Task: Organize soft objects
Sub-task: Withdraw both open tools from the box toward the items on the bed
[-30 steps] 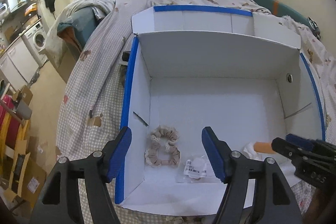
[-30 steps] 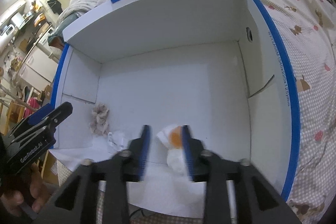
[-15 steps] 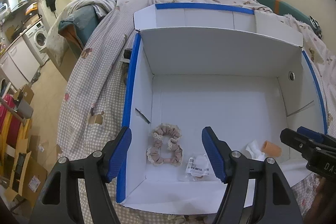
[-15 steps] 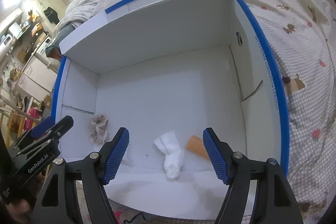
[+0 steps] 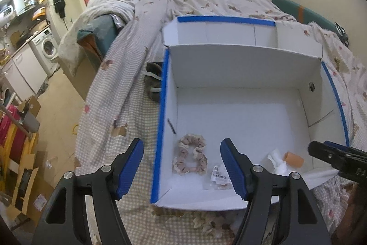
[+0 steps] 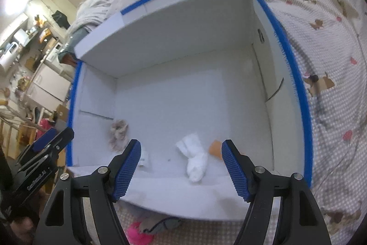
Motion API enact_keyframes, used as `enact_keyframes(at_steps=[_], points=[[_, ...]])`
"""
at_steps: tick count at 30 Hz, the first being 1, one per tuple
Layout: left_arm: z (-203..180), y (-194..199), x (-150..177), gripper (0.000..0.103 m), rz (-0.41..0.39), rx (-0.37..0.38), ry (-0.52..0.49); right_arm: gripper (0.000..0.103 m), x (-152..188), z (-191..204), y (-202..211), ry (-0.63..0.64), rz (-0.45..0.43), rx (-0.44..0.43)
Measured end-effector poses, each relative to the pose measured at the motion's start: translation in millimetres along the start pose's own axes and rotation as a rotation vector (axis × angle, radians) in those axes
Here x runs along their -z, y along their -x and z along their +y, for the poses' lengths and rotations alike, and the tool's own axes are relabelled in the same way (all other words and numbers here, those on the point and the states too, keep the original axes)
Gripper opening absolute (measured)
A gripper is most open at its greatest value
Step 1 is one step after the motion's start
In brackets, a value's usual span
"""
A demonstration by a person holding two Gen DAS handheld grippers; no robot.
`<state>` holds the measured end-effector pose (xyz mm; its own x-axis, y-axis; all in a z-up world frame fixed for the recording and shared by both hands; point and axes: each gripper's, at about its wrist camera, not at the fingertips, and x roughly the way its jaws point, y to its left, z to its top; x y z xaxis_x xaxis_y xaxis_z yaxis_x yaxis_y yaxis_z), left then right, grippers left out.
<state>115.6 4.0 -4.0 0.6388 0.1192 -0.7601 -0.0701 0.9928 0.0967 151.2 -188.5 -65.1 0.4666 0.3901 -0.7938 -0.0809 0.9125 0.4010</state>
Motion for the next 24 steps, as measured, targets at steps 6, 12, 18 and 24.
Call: enact_keyframes(at_steps=[6,12,18,24], points=[[22,13,19,0.067,0.022,-0.034,0.034,0.077,18,0,14,-0.029,0.003,-0.08],[41,22,35,0.067,0.044,-0.051,0.092,0.077,37,13,25,0.038,-0.029,-0.056],[49,24,49,0.067,0.078,-0.051,0.12,0.077,55,17,36,0.063,-0.035,-0.061],[61,16,60,0.067,0.11,-0.061,0.142,0.077,69,3,29,0.018,0.029,-0.067]])
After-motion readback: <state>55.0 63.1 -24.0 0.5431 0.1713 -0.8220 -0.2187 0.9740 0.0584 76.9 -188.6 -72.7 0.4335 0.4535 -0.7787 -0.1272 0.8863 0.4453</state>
